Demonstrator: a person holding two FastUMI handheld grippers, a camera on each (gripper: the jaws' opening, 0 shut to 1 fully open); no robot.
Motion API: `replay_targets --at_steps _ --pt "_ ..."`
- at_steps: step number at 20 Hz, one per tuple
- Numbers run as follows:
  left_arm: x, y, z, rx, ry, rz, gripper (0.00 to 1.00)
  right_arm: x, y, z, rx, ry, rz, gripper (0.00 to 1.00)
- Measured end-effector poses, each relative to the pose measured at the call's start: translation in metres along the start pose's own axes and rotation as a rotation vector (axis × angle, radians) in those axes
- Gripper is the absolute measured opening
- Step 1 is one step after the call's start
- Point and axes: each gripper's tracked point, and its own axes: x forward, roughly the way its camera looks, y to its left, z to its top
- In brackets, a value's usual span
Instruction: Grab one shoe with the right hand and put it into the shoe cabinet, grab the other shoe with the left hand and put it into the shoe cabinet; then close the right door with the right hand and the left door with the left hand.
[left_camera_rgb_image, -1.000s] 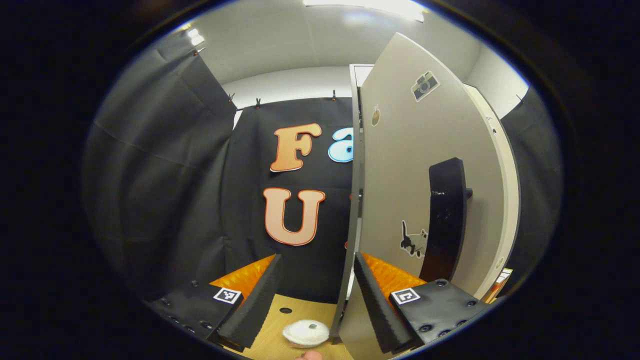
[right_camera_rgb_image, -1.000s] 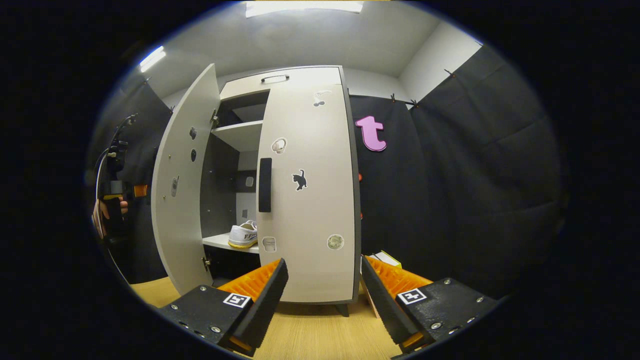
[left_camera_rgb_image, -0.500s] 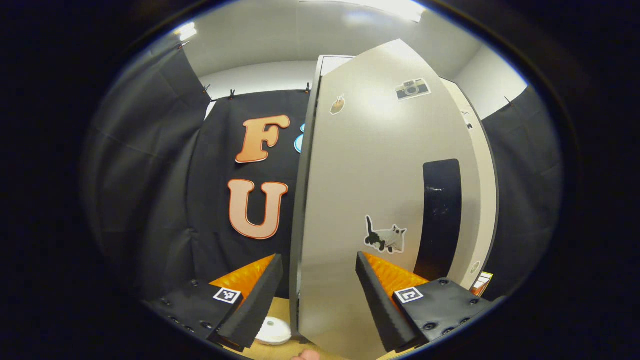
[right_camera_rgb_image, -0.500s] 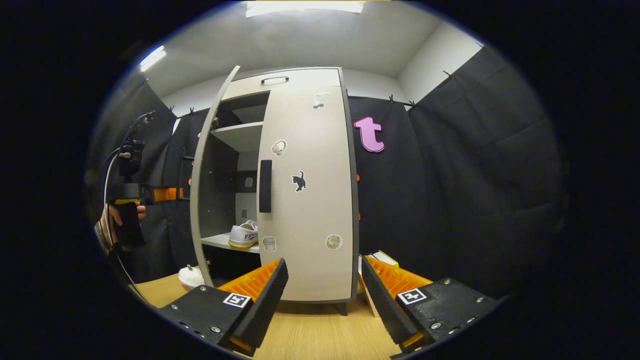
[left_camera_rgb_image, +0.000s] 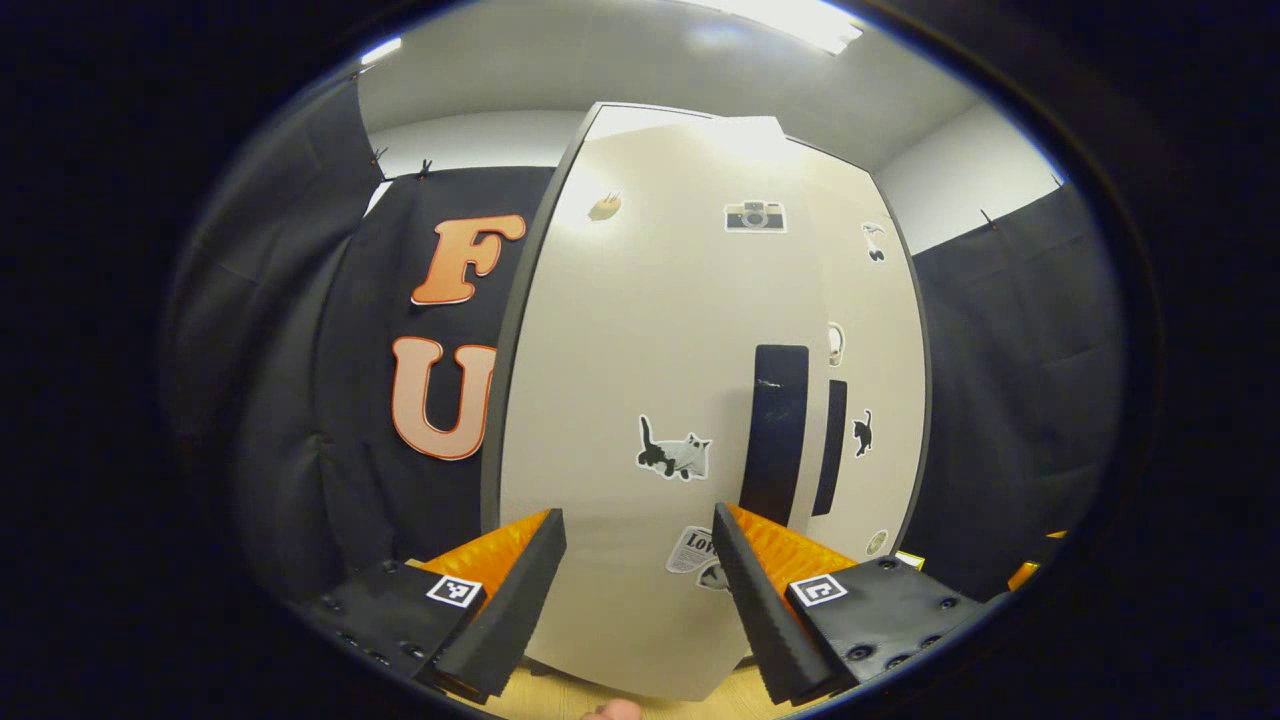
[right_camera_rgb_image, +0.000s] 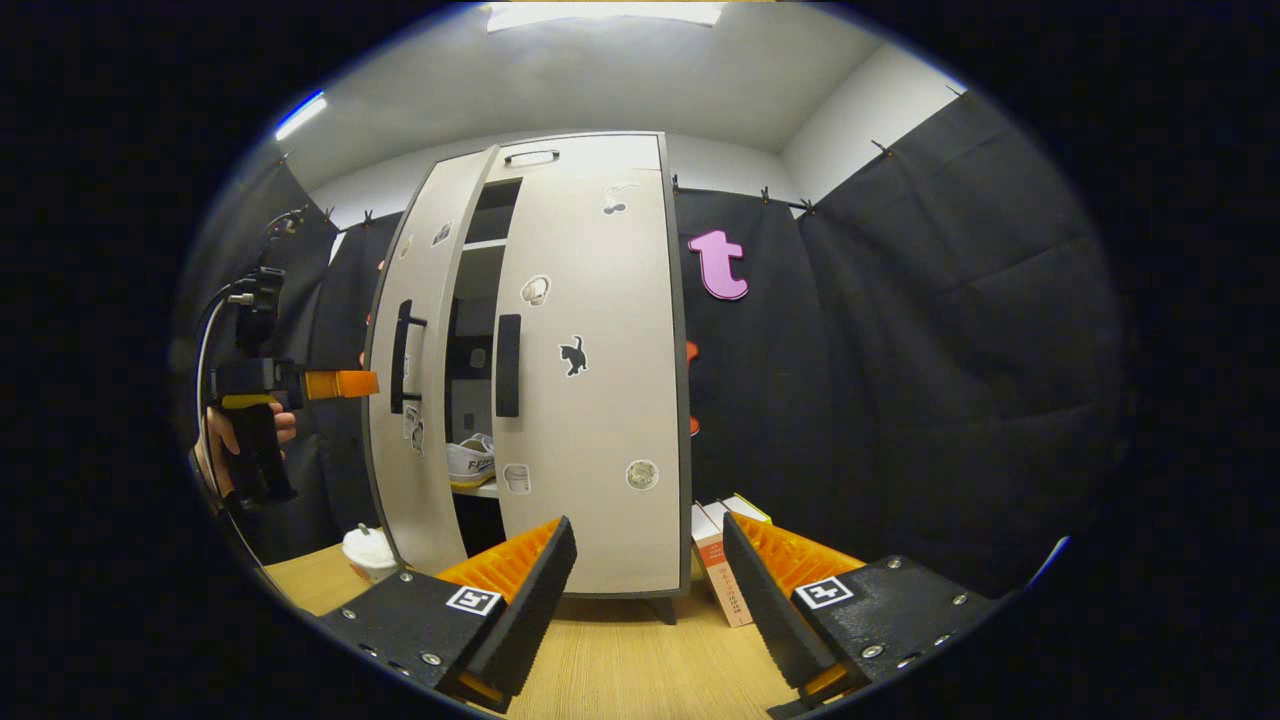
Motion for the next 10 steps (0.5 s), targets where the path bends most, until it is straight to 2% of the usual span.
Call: replay_targets --at_steps 5,8,10 --pt "0.019 -0.017 -0.011 0.007 0.032 -0.031 0.99 -0.005 -0.011 0.002 -0.005 0.000 -0.020 0.91" --pt "0.034 -0.021 -0.013 0.008 0.027 -0.026 0.93 -0.004 -0.017 0.002 -0.004 0.000 -0.035 0.91" --pt "0.042 -0.024 -0.015 0.017 0.031 -0.023 0.96 -0.005 -0.022 0.003 -0.003 0.000 -0.043 0.91"
